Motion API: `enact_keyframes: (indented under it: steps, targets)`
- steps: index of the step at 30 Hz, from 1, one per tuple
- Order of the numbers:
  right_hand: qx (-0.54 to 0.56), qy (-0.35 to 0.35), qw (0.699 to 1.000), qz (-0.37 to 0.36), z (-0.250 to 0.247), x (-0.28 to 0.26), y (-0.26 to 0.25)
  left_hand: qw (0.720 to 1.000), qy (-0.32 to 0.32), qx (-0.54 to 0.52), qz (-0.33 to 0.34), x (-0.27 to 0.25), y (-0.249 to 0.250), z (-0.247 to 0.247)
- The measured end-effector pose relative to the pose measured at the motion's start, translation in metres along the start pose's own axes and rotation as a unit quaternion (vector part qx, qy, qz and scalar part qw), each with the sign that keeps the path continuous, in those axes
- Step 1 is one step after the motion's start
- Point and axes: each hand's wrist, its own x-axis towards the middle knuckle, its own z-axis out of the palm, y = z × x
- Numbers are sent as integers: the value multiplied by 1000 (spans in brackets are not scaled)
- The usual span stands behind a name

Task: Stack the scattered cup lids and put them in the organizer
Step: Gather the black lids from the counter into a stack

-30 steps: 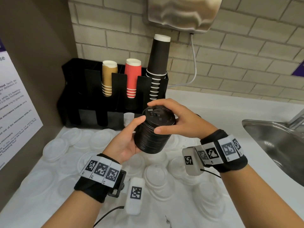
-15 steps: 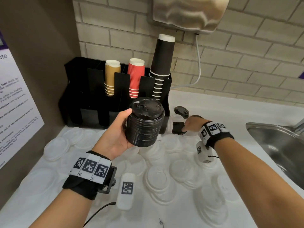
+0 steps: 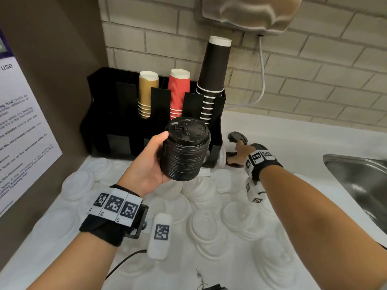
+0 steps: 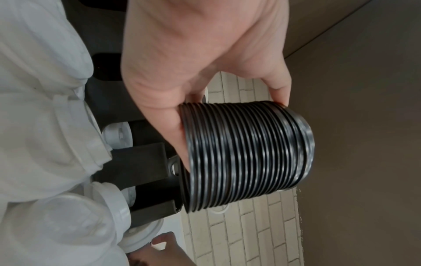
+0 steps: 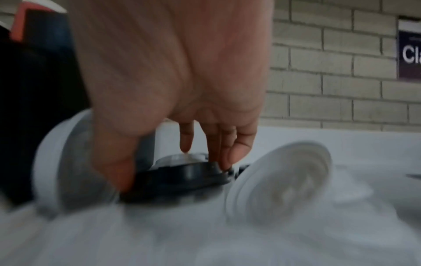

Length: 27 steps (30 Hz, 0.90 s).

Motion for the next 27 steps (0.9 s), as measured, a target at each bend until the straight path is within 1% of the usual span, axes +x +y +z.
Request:
enact_keyframes:
  steps: [2,3,4,6,7,9,10,11,13,15,17,18,19,23,27]
  targets:
    - [62,2,998,19,-10,-4,9,1000,-6,2,2,-1,-1,1]
    - [115,-7,993,28,-16,-7,15,1000,-7,1,1,-2,-2,1]
    - [181,-20,983,37,-20,-12,20,1000,-6,-1,-2,-2,-3,1]
    - [315,-38,948,28,-26,-30,30,1000,-1,-7,-13,-2,-7,3]
    - [360,-32,932,18,-30,-42,31,1000,3,-12,-20,-1,-9,4]
    - [408,3,913,-1,-36,-70,31,999,17,-24,-31,-2,-14,6]
    - [445,20,895,-23,-39,-84,29,999,26,-27,-32,-2,-17,8]
    - [493,32,868,-56,-39,-98,25,998,33,-29,-34,-3,-20,10]
    - [560,40,813,-154,-37,-127,15,998,38,-28,-36,-4,-25,14]
    - [569,42,782,-251,-33,-155,0,999,35,-14,-39,-4,-31,18]
    - [571,56,752,-323,-28,-180,-14,999,25,3,-42,-4,-34,22]
    - [564,71,748,-343,-25,-188,-19,999,19,11,-45,-5,-35,24]
    - [554,87,750,-352,-24,-194,-23,999,15,17,-49,-6,-35,26]
    - [489,130,788,-351,-27,-206,-25,998,3,43,-52,-9,-37,28]
    - [450,134,810,-352,-27,-208,-24,996,-14,76,-45,-12,-39,31]
